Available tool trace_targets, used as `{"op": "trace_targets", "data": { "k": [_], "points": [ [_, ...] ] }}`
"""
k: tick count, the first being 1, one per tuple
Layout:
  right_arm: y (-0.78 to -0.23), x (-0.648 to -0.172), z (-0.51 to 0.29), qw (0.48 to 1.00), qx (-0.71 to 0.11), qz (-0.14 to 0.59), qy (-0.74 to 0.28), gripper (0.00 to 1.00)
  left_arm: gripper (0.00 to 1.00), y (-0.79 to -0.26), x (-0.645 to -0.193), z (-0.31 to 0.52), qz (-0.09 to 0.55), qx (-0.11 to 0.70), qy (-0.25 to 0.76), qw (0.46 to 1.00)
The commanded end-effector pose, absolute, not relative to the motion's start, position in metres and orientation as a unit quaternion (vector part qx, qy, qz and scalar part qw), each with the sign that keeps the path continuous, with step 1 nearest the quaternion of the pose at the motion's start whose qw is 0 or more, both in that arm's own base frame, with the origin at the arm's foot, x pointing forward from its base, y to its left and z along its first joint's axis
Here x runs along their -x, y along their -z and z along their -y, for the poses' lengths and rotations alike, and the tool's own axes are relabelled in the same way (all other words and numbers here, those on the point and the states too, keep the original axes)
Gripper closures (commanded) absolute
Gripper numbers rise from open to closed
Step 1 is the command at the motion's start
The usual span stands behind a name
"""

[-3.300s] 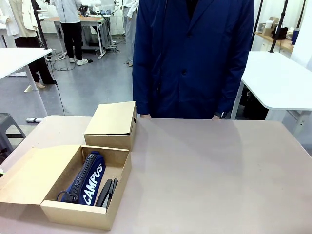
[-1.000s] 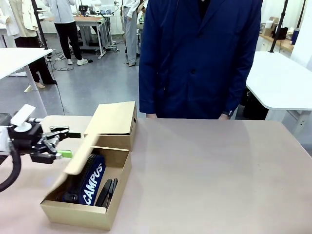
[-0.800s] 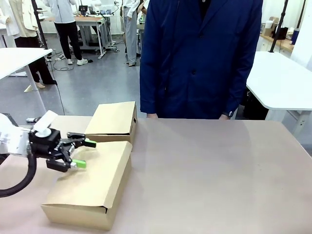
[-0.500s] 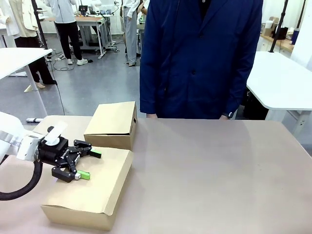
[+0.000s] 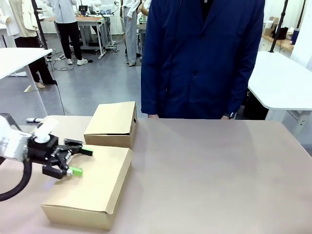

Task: Place items inside the box.
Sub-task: Close the lid of the Mailer Box closest to the robot.

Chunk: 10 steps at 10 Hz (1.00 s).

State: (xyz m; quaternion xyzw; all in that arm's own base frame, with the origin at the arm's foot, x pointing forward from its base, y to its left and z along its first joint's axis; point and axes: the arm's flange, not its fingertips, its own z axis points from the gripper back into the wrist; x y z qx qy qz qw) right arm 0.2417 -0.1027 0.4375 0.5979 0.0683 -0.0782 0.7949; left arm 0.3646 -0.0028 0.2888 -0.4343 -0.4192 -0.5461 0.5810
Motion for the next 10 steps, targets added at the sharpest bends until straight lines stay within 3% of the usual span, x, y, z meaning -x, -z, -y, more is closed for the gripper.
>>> {"op": "trace_targets", "data": {
  "k": [1,2,5,7,10],
  "points": [
    [-0.443,-0.242,0.102,0.79,-0.603,-0.07,0.084,0.0,0.0,-0.354,-0.292,-0.015,0.407,0.42,0.374,0.72],
    [-0.443,-0.242,0.102,0.79,-0.603,-0.07,0.084,0.0,0.0,-0.366,-0.29,-0.029,0.399,0.431,0.331,0.739],
    [-0.443,-0.242,0.102,0.79,-0.603,-0.07,0.084,0.0,0.0,-0.377,-0.288,-0.059,0.292,0.431,0.233,0.821],
    [-0.443,-0.242,0.102,0.79,-0.603,-0.07,0.084,0.0,0.0,-0.373,-0.294,-0.075,0.234,0.508,0.196,0.806],
    [-0.443,-0.242,0.102,0.79,-0.603,-0.07,0.084,0.0,0.0,-0.355,-0.311,-0.112,0.253,0.564,0.108,0.779]
  ]
}}
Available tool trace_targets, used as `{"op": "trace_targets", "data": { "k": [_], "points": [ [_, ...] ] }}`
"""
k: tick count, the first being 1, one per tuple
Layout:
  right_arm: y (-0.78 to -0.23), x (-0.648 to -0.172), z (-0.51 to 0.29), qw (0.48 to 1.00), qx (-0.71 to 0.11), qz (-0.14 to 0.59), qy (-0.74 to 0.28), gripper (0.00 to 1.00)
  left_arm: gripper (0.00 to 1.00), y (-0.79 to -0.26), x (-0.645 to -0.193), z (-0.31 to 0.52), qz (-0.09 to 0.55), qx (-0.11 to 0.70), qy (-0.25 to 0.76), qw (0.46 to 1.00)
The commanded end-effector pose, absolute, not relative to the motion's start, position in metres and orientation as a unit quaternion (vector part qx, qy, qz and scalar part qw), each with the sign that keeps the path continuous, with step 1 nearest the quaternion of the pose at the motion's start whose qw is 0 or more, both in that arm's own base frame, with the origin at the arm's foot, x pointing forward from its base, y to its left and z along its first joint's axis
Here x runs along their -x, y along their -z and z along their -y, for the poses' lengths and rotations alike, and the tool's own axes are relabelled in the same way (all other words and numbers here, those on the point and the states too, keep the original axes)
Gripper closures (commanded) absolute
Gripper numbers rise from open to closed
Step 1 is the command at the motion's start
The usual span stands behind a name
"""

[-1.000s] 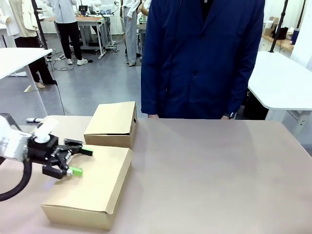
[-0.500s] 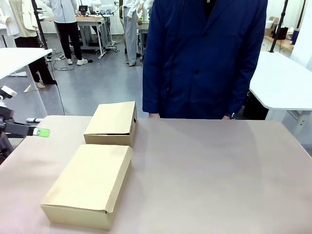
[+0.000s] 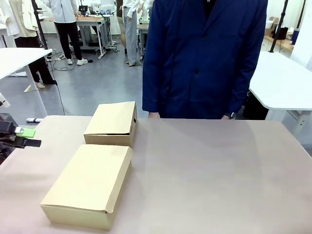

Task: Place items inside the box.
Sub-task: Close the lid of the Mailer Box closest to the robot.

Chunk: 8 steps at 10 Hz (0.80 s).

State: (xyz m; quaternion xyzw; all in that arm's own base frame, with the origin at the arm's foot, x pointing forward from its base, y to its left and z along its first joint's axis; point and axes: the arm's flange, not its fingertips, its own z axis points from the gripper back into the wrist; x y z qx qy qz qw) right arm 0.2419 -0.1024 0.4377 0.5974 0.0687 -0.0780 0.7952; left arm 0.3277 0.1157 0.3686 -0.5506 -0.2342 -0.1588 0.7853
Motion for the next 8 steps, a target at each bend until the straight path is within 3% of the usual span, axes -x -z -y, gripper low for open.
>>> {"op": "trace_targets", "data": {
  "k": [1,2,8],
  "points": [
    [-0.443,-0.242,0.102,0.79,-0.603,-0.07,0.084,0.0,0.0,-0.337,-0.316,-0.12,0.28,0.526,0.099,0.797],
    [-0.443,-0.242,0.102,0.79,-0.603,-0.07,0.084,0.0,0.0,-0.369,-0.328,-0.116,0.234,0.551,0.159,0.785],
    [-0.443,-0.242,0.102,0.79,-0.603,-0.07,0.084,0.0,0.0,-0.369,-0.328,-0.116,0.234,0.551,0.159,0.785]
  ]
}}
